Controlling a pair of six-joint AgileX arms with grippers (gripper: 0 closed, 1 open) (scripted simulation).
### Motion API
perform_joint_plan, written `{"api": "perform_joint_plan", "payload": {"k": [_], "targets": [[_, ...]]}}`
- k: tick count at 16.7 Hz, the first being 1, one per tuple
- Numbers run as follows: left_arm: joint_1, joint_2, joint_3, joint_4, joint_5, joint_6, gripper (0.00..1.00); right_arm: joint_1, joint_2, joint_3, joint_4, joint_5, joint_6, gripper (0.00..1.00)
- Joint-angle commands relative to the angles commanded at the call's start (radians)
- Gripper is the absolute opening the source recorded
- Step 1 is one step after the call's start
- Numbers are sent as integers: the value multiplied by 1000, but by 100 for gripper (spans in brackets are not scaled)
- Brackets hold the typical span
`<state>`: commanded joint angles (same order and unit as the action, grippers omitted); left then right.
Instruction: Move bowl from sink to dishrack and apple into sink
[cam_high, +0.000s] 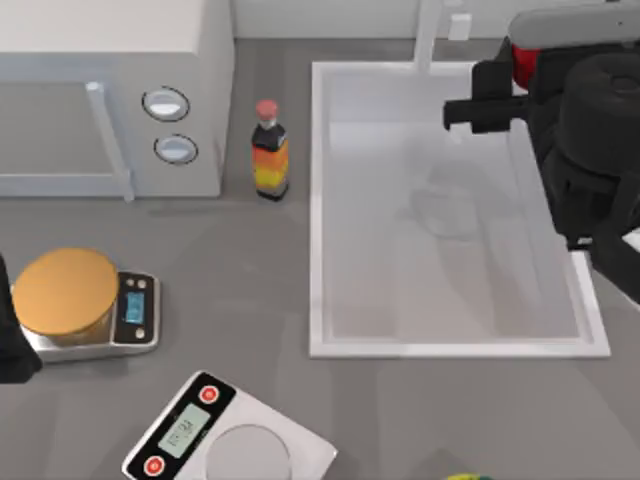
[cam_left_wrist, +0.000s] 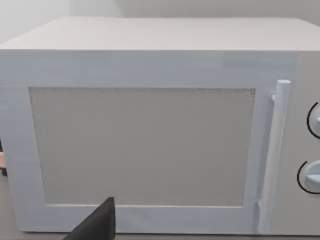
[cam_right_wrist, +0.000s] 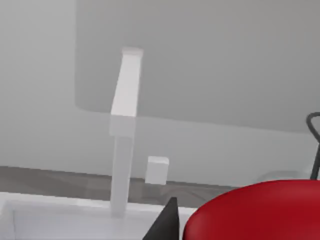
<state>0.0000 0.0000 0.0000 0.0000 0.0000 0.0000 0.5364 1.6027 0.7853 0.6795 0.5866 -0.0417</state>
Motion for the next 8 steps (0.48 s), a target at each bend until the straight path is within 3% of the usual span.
{"api": "perform_joint_plan", "payload": {"k": [4, 8], "targets": [[0, 0, 0, 0, 0, 0, 100, 100, -1, -66, 176, 78, 53, 0], [0, 0, 0, 0, 0, 0, 100, 114, -1, -77, 201, 90, 62, 0]]}}
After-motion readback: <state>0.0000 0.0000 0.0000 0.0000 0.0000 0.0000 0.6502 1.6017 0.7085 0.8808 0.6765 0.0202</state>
